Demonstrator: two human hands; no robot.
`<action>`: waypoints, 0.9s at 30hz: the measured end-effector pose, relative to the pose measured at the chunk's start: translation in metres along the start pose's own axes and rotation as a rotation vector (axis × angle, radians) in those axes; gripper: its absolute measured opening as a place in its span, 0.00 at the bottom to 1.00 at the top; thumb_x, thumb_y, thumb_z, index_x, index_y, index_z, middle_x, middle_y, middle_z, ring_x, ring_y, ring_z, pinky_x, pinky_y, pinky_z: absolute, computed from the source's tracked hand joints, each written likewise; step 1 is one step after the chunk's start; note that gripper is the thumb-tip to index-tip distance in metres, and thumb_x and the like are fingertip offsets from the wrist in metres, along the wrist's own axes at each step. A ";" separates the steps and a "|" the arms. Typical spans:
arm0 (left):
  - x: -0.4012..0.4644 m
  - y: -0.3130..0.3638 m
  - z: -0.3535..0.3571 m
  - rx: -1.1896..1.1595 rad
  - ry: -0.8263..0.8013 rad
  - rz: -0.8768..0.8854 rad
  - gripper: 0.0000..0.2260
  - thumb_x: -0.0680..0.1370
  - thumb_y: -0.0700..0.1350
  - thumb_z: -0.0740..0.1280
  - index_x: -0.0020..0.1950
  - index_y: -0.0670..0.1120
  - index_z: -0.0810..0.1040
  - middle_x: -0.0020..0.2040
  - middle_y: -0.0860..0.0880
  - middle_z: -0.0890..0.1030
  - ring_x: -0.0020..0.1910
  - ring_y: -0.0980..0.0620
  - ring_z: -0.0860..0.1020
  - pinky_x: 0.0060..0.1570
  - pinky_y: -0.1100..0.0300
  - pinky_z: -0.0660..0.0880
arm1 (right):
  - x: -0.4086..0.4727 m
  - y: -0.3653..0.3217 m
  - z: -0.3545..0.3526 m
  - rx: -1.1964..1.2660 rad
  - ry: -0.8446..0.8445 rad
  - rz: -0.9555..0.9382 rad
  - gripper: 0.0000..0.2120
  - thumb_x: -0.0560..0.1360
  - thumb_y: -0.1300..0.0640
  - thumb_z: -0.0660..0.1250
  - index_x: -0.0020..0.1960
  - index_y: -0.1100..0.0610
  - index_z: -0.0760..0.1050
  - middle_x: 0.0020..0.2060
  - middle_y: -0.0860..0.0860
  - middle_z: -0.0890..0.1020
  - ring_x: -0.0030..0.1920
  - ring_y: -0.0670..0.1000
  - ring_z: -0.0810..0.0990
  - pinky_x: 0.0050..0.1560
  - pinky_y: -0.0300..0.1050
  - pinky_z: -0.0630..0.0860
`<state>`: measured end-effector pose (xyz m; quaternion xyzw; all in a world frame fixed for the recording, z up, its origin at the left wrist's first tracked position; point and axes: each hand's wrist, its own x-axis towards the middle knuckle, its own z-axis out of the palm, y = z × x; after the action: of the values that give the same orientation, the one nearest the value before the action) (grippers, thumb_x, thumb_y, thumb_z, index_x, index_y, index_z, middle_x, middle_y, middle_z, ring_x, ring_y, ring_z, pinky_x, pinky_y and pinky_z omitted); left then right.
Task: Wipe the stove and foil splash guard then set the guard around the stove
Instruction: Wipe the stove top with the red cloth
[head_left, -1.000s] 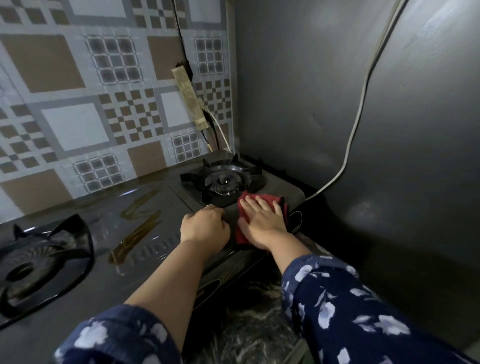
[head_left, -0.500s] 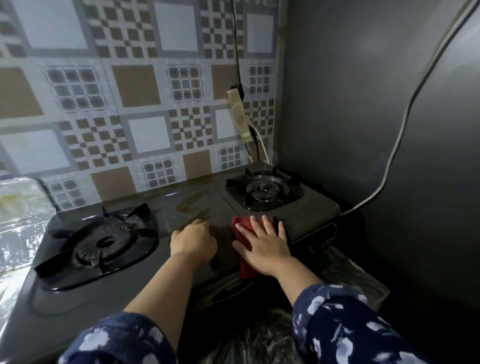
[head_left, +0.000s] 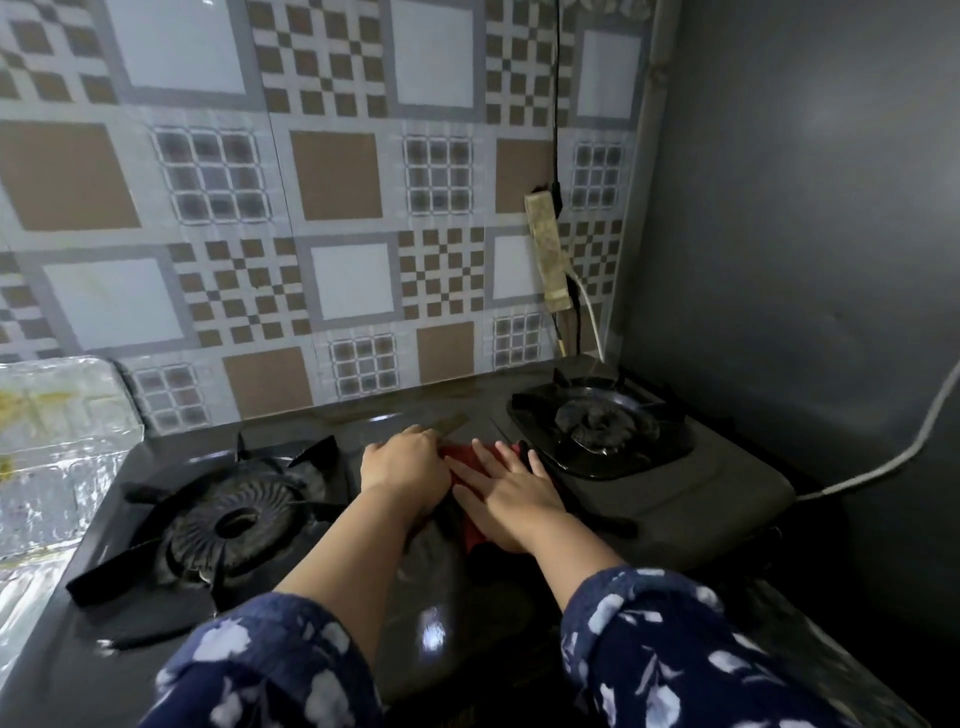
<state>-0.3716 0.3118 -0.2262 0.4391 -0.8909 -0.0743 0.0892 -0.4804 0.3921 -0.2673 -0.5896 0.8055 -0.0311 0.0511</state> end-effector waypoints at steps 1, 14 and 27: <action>0.012 -0.004 0.000 0.002 -0.001 -0.001 0.18 0.76 0.46 0.56 0.65 0.52 0.73 0.65 0.50 0.74 0.64 0.48 0.73 0.62 0.52 0.65 | 0.015 -0.001 -0.001 0.004 -0.002 0.003 0.23 0.80 0.39 0.41 0.75 0.36 0.45 0.78 0.46 0.44 0.78 0.54 0.41 0.74 0.59 0.36; 0.151 -0.043 -0.002 0.018 -0.019 -0.020 0.15 0.79 0.47 0.57 0.65 0.54 0.73 0.62 0.49 0.76 0.59 0.49 0.76 0.61 0.50 0.72 | 0.212 0.023 -0.012 0.038 0.006 0.052 0.23 0.79 0.36 0.38 0.74 0.33 0.47 0.78 0.46 0.46 0.78 0.55 0.43 0.73 0.63 0.39; 0.153 -0.051 0.003 -0.017 0.021 0.060 0.18 0.79 0.49 0.58 0.69 0.55 0.68 0.69 0.51 0.72 0.67 0.50 0.70 0.67 0.51 0.64 | 0.217 0.034 -0.041 -0.039 -0.409 0.056 0.39 0.69 0.23 0.44 0.74 0.35 0.34 0.76 0.48 0.33 0.74 0.62 0.30 0.69 0.71 0.33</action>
<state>-0.4248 0.1591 -0.2252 0.4120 -0.9021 -0.0746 0.1046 -0.5823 0.1951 -0.2406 -0.5620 0.7948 0.1061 0.2028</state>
